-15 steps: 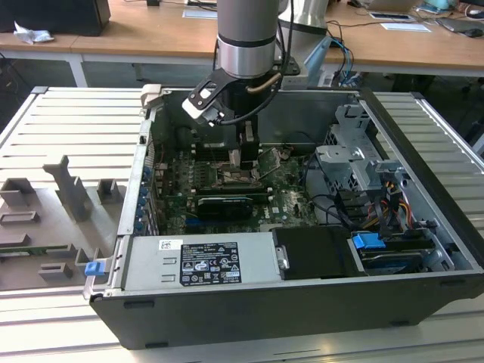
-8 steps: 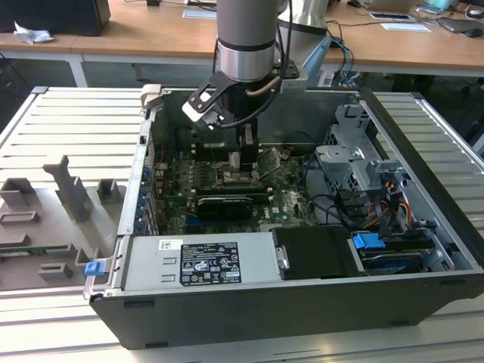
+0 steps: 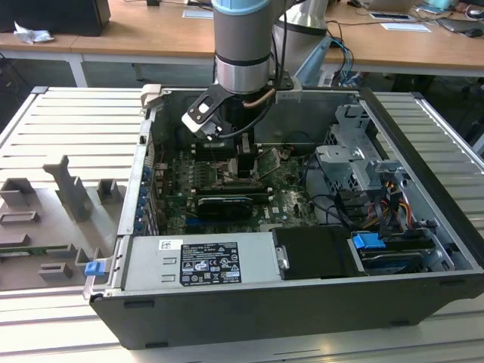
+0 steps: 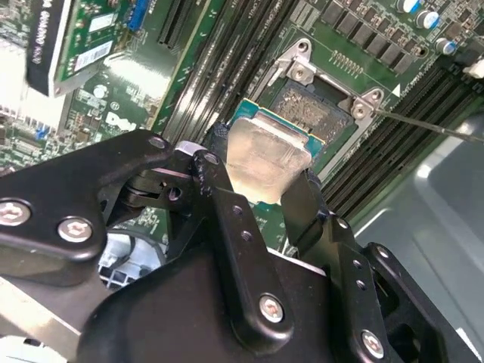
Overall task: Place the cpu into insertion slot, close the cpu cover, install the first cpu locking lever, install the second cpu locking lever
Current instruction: 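Place the cpu into insertion slot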
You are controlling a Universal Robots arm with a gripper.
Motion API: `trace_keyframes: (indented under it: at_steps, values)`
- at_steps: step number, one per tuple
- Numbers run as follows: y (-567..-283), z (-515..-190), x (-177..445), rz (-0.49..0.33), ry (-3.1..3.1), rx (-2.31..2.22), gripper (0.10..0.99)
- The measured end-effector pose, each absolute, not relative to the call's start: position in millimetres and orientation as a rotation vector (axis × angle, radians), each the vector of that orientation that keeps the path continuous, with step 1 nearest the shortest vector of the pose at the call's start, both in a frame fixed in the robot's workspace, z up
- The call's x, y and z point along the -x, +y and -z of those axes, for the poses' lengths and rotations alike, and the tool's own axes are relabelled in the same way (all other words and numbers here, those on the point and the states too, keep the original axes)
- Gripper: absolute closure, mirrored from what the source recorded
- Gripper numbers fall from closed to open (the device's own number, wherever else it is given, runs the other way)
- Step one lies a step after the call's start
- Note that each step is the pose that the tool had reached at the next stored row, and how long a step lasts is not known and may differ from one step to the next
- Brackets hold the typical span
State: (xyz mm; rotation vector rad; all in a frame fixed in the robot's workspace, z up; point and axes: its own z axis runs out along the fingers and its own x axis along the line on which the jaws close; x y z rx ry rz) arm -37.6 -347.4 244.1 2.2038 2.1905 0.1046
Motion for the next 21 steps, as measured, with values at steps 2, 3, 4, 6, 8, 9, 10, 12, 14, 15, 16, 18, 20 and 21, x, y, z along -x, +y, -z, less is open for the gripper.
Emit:
trace_keyframes:
  at_steps: [2,3,4,6,8,9,10,12,14,15,16,18,20,21]
  values:
    - [-347,-242,38,-0.105,2.191,-2.204,0.557]
    - [-346,-241,38,-0.104,2.191,-2.204,0.557]
    - [-345,-241,38,-0.105,2.191,-2.204,0.557]
    - [-342,-240,38,-0.105,2.191,-2.204,0.557]
    - [-334,-237,39,-0.105,2.191,-2.204,0.557]
    - [-333,-235,39,-0.105,2.191,-2.204,0.557]
    - [-333,-234,39,-0.105,2.191,-2.204,0.557]
    - [-332,-231,40,-0.105,2.191,-2.204,0.557]
    - [-331,-228,41,-0.105,2.191,-2.204,0.557]
    - [-331,-227,41,-0.105,2.191,-2.204,0.557]
    - [-331,-226,42,-0.105,2.191,-2.204,0.557]
    - [-330,-223,43,-0.105,2.191,-2.204,0.557]
    - [-329,-220,43,-0.105,2.191,-2.204,0.557]
    - [-328,-218,43,-0.105,2.191,-2.204,0.557]
